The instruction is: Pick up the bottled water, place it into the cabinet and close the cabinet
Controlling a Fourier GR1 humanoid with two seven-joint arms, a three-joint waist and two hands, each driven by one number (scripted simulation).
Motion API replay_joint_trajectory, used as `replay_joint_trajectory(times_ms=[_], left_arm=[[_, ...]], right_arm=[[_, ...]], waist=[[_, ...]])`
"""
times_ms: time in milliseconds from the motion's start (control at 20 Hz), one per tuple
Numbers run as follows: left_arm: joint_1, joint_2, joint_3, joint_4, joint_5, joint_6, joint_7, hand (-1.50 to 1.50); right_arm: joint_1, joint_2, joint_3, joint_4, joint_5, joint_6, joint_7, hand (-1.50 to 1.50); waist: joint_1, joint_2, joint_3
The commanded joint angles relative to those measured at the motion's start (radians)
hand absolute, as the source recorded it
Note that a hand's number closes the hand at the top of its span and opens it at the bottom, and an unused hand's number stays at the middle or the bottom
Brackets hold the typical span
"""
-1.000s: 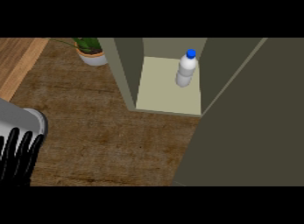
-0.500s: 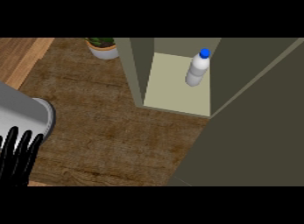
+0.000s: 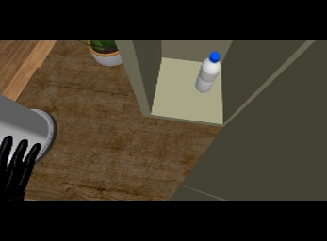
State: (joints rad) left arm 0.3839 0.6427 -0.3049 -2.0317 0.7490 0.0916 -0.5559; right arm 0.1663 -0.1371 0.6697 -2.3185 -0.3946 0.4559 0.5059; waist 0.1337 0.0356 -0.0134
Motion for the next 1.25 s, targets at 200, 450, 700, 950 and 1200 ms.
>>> replay_joint_trajectory(times_ms=[200,450,700,950,1200], left_arm=[[0.026,0.005,0.022,0.004,0.007,-0.012,-0.016,-1.50],[0.029,0.005,0.017,0.010,0.026,-0.040,-0.011,-1.50],[0.023,0.020,0.022,0.016,0.027,-0.062,-0.003,-1.50],[0.025,0.005,0.020,0.028,0.029,-0.062,-0.005,-1.50],[0.026,0.004,0.042,0.059,0.040,-0.092,-0.015,-1.50]], right_arm=[[-0.056,0.131,-0.167,0.146,0.042,-0.272,-0.074,1.50],[-0.202,0.132,-0.278,0.269,0.015,-0.380,-0.073,1.50],[-0.464,0.136,-0.344,0.491,0.001,-0.561,-0.107,1.50],[-0.760,0.137,-0.396,0.769,-0.057,-0.671,-0.136,1.50],[-1.010,0.137,-0.426,1.032,-0.148,-0.730,-0.199,1.50]], waist=[[-0.013,0.005,0.005],[0.005,0.001,0.005],[0.026,0.001,0.009],[0.020,-0.006,0.011],[-0.009,-0.013,0.011]])
